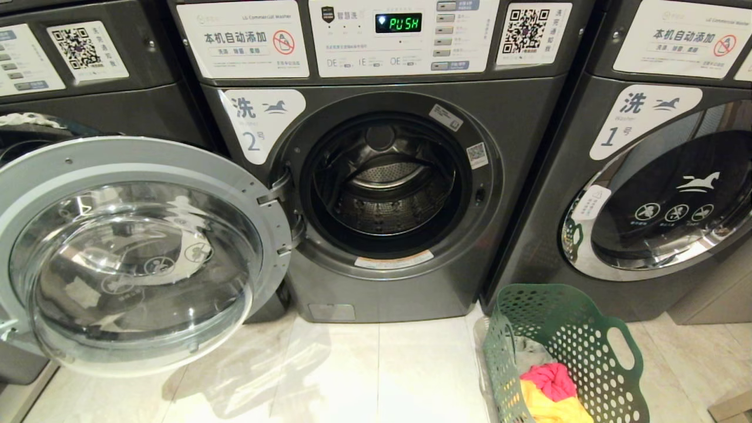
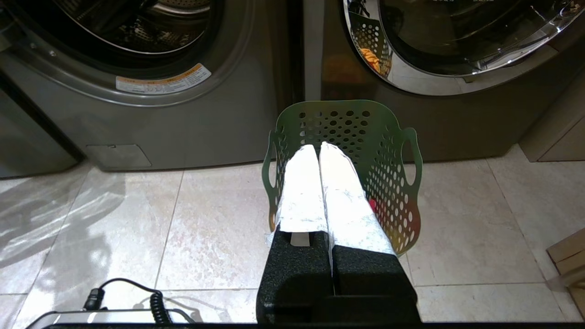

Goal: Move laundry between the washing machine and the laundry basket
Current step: Close the washing machine door with the left hand

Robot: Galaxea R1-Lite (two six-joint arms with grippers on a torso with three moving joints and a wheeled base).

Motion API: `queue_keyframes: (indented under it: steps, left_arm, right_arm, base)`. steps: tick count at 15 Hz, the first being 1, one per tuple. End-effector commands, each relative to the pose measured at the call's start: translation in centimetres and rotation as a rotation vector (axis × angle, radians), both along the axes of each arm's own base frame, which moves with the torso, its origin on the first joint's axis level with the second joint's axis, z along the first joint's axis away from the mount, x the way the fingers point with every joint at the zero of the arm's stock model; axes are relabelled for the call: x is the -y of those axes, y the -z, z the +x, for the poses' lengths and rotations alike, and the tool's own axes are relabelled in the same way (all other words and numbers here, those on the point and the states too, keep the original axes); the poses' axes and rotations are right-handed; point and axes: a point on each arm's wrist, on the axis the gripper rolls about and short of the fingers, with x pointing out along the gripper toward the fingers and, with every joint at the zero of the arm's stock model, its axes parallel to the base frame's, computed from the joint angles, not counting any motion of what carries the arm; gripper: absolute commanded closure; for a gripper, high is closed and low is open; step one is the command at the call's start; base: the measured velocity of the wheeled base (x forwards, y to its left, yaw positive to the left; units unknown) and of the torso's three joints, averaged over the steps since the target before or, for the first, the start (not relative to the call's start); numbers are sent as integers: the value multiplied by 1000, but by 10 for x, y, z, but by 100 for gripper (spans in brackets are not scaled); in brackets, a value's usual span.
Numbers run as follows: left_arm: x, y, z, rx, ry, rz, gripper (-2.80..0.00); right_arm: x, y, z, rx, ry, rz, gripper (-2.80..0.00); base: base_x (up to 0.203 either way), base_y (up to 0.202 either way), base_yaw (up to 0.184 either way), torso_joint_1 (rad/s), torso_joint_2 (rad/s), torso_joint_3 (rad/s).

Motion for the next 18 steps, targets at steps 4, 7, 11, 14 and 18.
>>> queue_keyframes:
  steps: [4,7,11,14,18]
  left_arm:
    - [-108,9,101,-21,-151,-49,0]
    - [-136,13,112,-18,-107,-67,0]
    - [-164,22,138,10,-51,-147,0]
    - [-184,28,161,32,18,-200,0]
    - [-192,53,169,-112,72,-270,0]
  right_arm:
    - [0,0,0,1,-1,1,0]
    - [0,0,0,1,0,1,0]
    - [0,0,0,5,-1,3,0]
    - [0,0,0,5,0,3,0]
    - [0,0,0,5,1,3,0]
  base:
    - [0,0,0,0,0,0]
    - [0,0,0,0,0,0]
    - [0,0,0,0,0,0]
    - [0,0,0,0,0,0]
    - [0,0,0,0,0,0]
